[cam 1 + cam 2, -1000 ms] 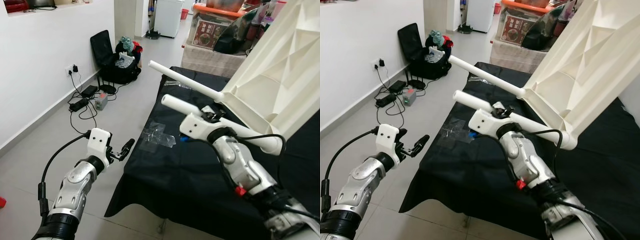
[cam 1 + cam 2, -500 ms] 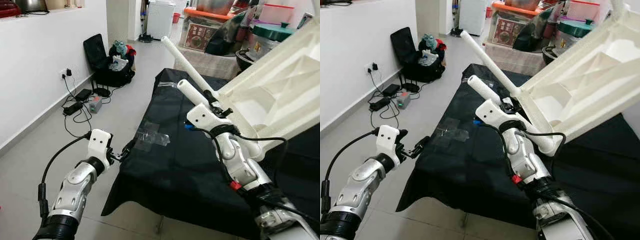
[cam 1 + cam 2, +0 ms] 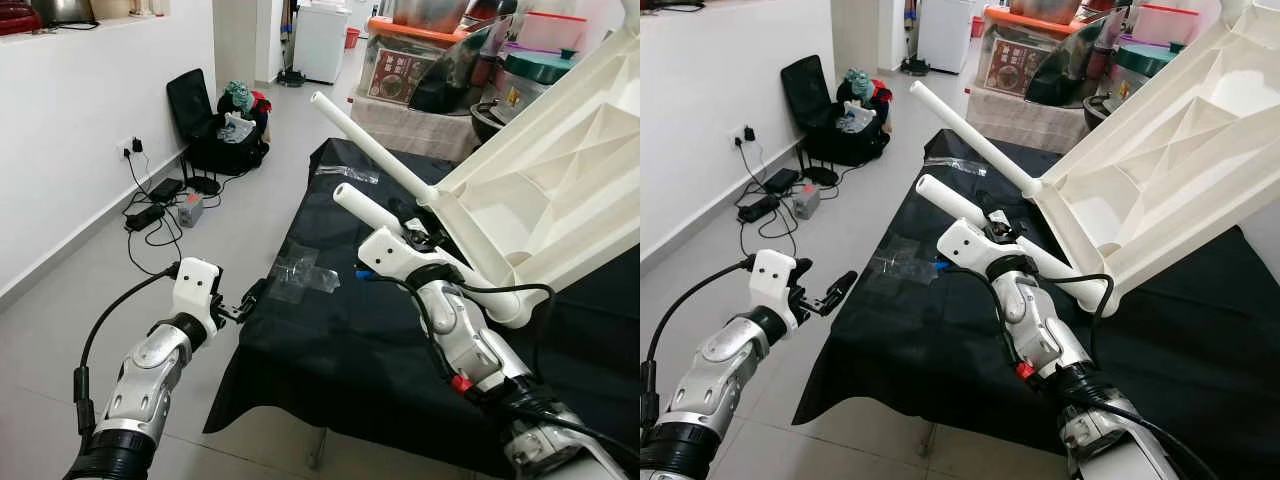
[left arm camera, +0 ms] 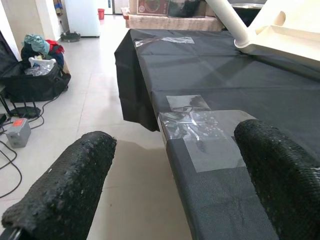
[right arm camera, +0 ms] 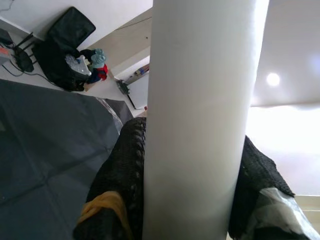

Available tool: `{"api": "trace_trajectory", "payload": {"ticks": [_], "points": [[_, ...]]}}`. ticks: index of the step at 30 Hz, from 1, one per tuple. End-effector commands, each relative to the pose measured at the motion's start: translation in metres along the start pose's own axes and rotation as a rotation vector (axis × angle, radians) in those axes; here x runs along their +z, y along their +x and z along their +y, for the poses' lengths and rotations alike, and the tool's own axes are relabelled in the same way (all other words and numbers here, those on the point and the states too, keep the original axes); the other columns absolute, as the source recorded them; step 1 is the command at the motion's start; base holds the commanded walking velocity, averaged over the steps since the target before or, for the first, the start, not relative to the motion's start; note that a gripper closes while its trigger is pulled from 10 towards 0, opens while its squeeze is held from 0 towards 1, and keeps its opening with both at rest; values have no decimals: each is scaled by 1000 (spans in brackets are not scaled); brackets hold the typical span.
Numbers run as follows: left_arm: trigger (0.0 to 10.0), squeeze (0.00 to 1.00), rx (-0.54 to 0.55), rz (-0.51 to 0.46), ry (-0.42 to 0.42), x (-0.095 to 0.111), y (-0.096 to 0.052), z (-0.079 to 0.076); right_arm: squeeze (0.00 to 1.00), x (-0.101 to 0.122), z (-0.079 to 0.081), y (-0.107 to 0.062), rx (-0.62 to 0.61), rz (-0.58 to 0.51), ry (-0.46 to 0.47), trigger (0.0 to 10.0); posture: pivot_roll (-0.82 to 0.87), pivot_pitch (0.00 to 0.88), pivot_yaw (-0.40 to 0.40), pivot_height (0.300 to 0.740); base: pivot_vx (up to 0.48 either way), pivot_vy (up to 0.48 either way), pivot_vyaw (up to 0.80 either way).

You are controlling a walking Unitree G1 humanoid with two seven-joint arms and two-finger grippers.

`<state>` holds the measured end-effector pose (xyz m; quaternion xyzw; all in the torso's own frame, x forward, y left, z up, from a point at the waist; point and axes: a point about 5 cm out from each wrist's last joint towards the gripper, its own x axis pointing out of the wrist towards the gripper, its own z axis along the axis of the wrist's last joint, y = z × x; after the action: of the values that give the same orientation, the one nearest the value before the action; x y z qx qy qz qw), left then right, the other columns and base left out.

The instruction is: Building children table

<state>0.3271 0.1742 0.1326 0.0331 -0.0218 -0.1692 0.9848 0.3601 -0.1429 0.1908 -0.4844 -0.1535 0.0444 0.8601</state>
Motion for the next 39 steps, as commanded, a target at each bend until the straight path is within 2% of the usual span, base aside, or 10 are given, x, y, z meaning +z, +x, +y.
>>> {"api": "trace_trajectory", "payload": {"ticks": [1,5,8,11,32,33,35,36,37,39], "points": [[10000,0,-5,2,6,0,-1,1,0,-16,8,-6,75,51,-101,0,92,0,-160,740,0,0,0],[10000,0,-4,4,7,0,-2,0,0,-19,12,-8,87,35,-170,0,93,0,-158,740,0,0,0],[10000,0,-4,4,7,0,-2,0,0,-19,12,-8,87,35,-170,0,93,0,-158,740,0,0,0],[10000,0,-3,4,11,0,-2,0,0,-27,18,-13,106,44,-223,0,94,0,-158,740,0,0,0],[10000,0,-5,3,17,2,-1,0,0,-38,28,-17,128,85,-198,0,98,0,-157,740,0,0,0],[10000,0,-5,2,16,2,-1,0,0,-38,29,-17,128,88,-195,1137,98,0,-157,740,0,0,0],[10000,0,-5,2,16,2,-1,0,0,-39,29,-16,127,90,-194,1137,98,0,-157,740,0,0,0],[10000,0,-5,2,16,2,-1,0,0,-39,28,-16,117,96,-188,4863,98,0,-157,740,0,0,0],[10000,0,-5,2,16,2,-1,0,0,-40,27,-15,109,105,-184,10000,98,0,-157,740,0,0,0],[10000,0,-6,2,16,2,-1,0,0,-40,27,-15,103,110,-181,10000,97,0,-155,740,0,0,0]]}}
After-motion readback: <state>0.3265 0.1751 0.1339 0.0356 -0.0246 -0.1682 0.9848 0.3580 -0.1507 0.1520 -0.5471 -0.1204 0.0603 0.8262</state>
